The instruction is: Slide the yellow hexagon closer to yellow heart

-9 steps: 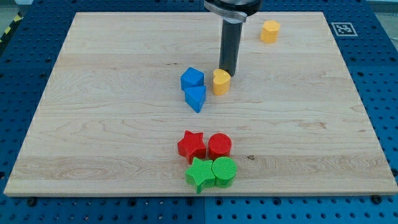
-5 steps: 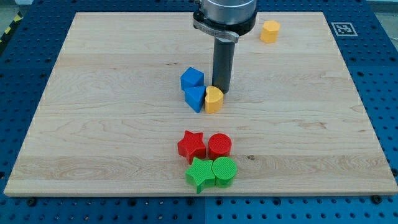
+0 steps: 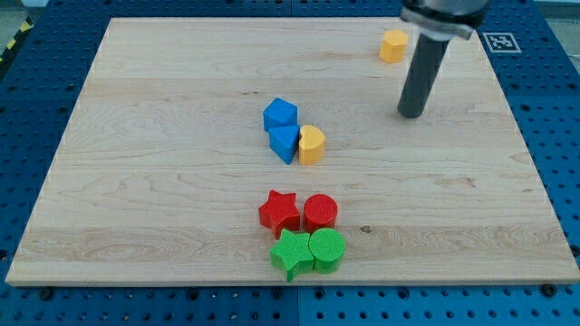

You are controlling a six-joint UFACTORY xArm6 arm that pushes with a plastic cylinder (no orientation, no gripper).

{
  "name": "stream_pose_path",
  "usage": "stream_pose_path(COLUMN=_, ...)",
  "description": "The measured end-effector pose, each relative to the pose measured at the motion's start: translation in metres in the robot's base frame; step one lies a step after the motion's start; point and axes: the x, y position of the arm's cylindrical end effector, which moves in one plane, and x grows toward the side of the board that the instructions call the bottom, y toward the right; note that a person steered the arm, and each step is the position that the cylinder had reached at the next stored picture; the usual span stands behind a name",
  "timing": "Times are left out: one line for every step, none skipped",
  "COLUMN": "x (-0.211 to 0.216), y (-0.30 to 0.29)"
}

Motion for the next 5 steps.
stream_pose_path(x=-0.043, y=0.023)
stream_pose_path(x=-0.086, y=0.044)
stream_pose_path(x=-0.107, y=0.044)
stream_pose_path(x=-0.133, y=0.016)
stream_pose_path(x=-0.133, y=-0.003)
